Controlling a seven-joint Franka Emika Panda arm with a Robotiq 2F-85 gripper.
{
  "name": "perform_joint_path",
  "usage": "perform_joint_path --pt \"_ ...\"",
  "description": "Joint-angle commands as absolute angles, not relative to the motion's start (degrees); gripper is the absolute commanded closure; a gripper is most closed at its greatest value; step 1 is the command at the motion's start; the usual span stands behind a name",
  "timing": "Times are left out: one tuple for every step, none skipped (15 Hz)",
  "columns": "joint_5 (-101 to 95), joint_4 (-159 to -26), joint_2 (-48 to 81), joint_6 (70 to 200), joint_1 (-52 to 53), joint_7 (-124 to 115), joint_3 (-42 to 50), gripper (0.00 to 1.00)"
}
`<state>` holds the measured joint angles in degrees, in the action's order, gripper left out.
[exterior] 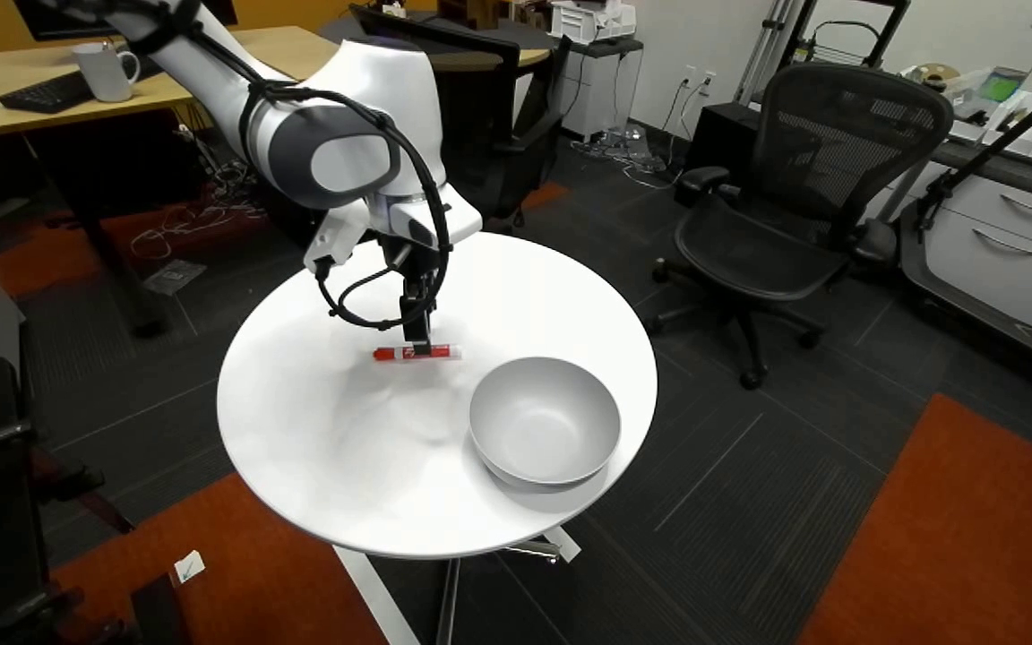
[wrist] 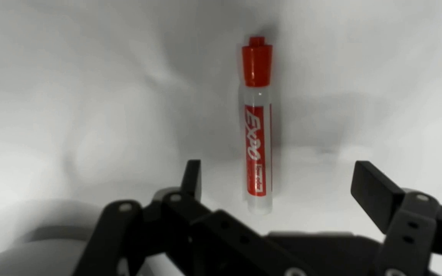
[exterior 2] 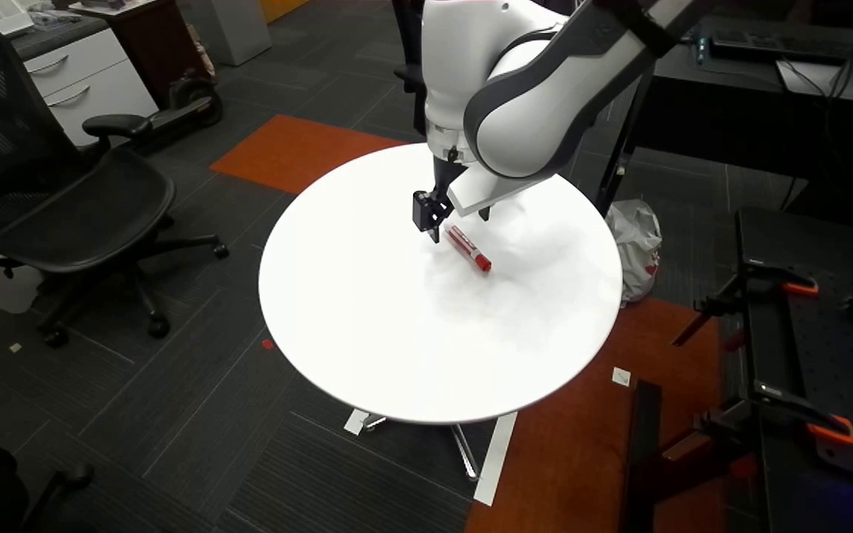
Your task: Remove the red marker from the grey bowl, place the marker back in the bowl then take it out of the bowl
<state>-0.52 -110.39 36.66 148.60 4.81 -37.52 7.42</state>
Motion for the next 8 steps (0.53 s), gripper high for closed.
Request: perform_joint_path --pt "2.30 -109.96 36.91 148.83 4.28 -36.18 7.36 0.00" --pt "2.73 -110.01 37.07 148.87 4.18 -36.12 7.29 0.00" --pt "3.08 -110.02 37.25 148.89 4.13 -36.11 7.28 0.00" --pt "3.40 -110.01 37.45 148.89 4.06 -36.02 7.23 0.00" --pt "3.57 -109.99 37.63 148.85 4.04 -35.98 7.24 0.00" --pt "3.65 -109.89 37.90 148.73 4.03 -35.94 7.27 0.00" --pt "3.68 -109.78 38.11 148.64 4.02 -35.86 7.26 0.00" --pt "3.60 -109.61 38.39 148.51 4.10 -35.95 7.37 0.00"
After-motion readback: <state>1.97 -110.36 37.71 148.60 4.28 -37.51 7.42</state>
